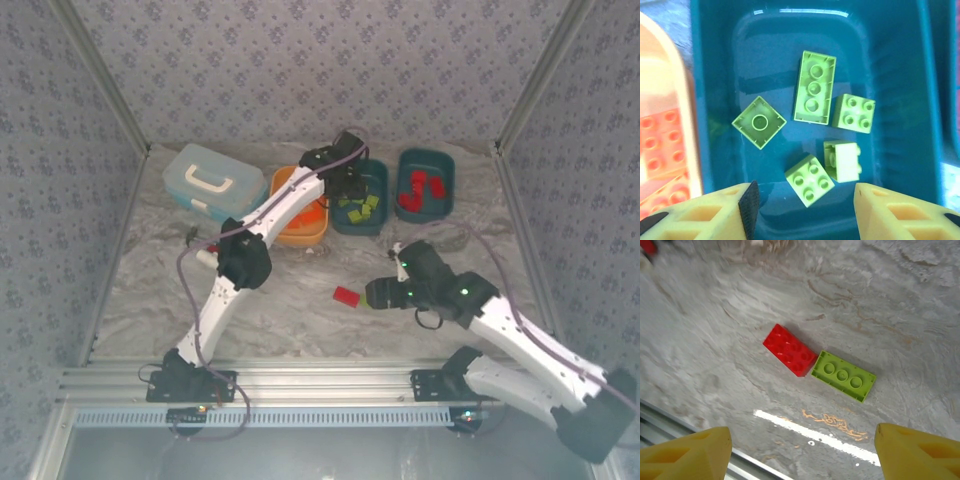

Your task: Sort the legos into containers by color

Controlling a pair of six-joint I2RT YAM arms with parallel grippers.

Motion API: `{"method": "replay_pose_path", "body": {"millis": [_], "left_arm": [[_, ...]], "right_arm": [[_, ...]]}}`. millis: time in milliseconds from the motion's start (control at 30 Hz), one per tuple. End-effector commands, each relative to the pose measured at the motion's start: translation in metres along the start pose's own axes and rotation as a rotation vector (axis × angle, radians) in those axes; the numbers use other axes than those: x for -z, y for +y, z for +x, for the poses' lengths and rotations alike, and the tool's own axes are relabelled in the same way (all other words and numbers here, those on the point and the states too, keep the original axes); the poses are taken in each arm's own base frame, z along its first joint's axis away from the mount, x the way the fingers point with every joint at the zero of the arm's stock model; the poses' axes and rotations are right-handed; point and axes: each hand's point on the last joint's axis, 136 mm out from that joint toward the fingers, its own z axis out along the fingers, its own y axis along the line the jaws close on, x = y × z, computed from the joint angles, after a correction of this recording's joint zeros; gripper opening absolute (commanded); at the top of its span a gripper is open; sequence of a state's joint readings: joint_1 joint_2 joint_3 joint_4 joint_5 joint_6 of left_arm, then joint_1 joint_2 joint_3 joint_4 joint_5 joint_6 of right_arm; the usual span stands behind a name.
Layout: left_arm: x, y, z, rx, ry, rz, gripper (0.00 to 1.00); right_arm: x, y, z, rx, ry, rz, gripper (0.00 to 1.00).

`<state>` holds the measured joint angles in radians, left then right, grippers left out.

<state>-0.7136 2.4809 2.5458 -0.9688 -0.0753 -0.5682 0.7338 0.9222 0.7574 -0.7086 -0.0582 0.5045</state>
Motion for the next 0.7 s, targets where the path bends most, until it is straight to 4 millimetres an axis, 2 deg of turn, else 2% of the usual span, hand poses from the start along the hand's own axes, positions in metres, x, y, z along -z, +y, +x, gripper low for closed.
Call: {"method": "replay_pose_path", "body": {"millis": [0, 133, 167, 300, 400, 500, 667], "left_arm": [[0.117, -0.007, -0.037, 0.081, -0.164, 0.071, 0.58], [0.177, 0.023, -0.018, 0.208, -0.238, 0.102, 0.67], [0.183, 0.036, -0.005, 0.247, -0.24, 0.1, 0.68], [0.218, 0.081, 0.046, 0.349, -0.254, 0.108, 0.75], [0.235, 0.09, 0.083, 0.379, -0.255, 0.202, 0.76], [0.244, 0.096, 0.123, 0.417, -0.215, 0.304, 0.78], [0.267, 0.101, 0.17, 0.456, -0.167, 0.429, 0.8]], "right_arm": [[-0.018, 0.008, -0.011, 0.172, 0.002, 0.062, 0.77], [-0.045, 0.027, -0.004, 0.285, 0.104, -0.002, 0.77], [-0.055, 0.031, -0.008, 0.294, 0.116, -0.007, 0.77], [-0.084, 0.021, -0.007, 0.308, 0.248, 0.107, 0.76], [-0.106, 0.019, 0.001, 0.313, 0.323, 0.152, 0.75], [-0.119, 0.019, 0.003, 0.345, 0.356, 0.21, 0.74], [-0.132, 0.017, -0.006, 0.41, 0.366, 0.274, 0.75]]}}
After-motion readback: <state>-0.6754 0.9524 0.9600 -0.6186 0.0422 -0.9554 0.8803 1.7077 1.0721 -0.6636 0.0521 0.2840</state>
